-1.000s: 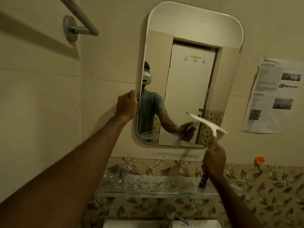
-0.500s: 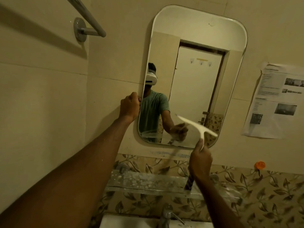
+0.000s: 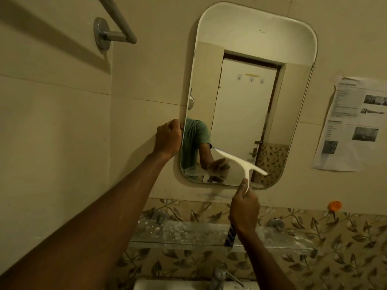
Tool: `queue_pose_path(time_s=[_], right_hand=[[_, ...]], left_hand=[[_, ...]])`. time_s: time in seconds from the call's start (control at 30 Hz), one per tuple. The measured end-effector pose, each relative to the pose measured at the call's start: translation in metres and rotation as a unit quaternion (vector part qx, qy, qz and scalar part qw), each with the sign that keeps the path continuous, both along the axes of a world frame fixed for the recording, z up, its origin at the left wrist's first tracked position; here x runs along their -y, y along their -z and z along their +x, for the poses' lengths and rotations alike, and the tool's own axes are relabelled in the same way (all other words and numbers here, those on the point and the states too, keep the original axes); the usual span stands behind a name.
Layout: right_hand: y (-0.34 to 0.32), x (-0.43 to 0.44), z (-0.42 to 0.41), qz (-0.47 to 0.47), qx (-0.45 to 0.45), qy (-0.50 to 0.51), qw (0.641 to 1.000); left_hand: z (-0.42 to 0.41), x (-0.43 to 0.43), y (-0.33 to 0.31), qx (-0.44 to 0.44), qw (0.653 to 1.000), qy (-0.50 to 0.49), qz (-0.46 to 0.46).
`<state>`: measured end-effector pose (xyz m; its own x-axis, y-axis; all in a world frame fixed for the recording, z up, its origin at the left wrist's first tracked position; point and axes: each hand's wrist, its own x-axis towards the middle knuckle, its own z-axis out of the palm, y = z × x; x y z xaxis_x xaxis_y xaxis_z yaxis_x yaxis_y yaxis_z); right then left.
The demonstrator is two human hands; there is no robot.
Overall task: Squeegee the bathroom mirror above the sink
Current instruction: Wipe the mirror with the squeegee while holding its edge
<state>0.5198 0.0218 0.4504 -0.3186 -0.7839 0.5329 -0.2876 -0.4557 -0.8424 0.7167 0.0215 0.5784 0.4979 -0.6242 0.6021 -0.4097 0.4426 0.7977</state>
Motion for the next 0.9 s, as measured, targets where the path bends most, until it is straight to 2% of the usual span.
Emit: queue_pose_path(time_s=[0.23,0.33,0.4,0.53,0.6,0.63,0.7,0.73,0.77,0.83,0.9], right_hand=[[0.053,-0.021,0.030,0.070,0.034,-0.028,0.997],[0.037,-0.029,0.024,0.066,0.042,-0.070,0.994],[0.015,-0.030,0.010,0.037,0.008,-0.122,0.992],[-0.031,-0.022,-0.013,0.015,-0.127,-0.213,0.969],[-0.044,-0.017,-0.013,0.001,-0.244,-0.227,0.943],[-0.047,-0.016,-0.010,-0.021,-0.341,-0.205,0.917],[-0.050,-0.009,0.000,-0.079,-0.534,-0.128,0.832],[-0.051,-0.004,0.006,-0.106,-0.588,-0.094,0.797],[-0.052,0.002,0.010,-0.123,-0.615,-0.080,0.775],[-0.052,0.014,0.018,-0.147,-0.634,-0.074,0.755],[-0.047,0.023,0.024,-0.142,-0.613,-0.093,0.772]], left_hand=[[0.008,0.009,0.005,0.016,1.000,0.015,-0.013],[0.010,0.009,0.005,0.013,1.000,0.019,-0.010],[0.010,0.006,0.003,0.008,1.000,0.027,-0.006],[0.010,0.001,0.001,-0.006,0.999,0.049,0.000],[0.010,0.000,0.000,-0.008,0.998,0.057,0.001],[0.011,0.000,0.000,-0.009,0.998,0.061,0.001],[0.011,0.001,0.001,-0.009,0.998,0.063,0.005],[0.012,0.001,0.001,-0.006,0.998,0.060,0.008],[0.012,0.002,0.001,-0.002,0.998,0.055,0.011],[0.010,0.002,0.002,0.005,0.999,0.047,0.013],[0.008,0.000,0.001,0.007,0.999,0.043,0.013]])
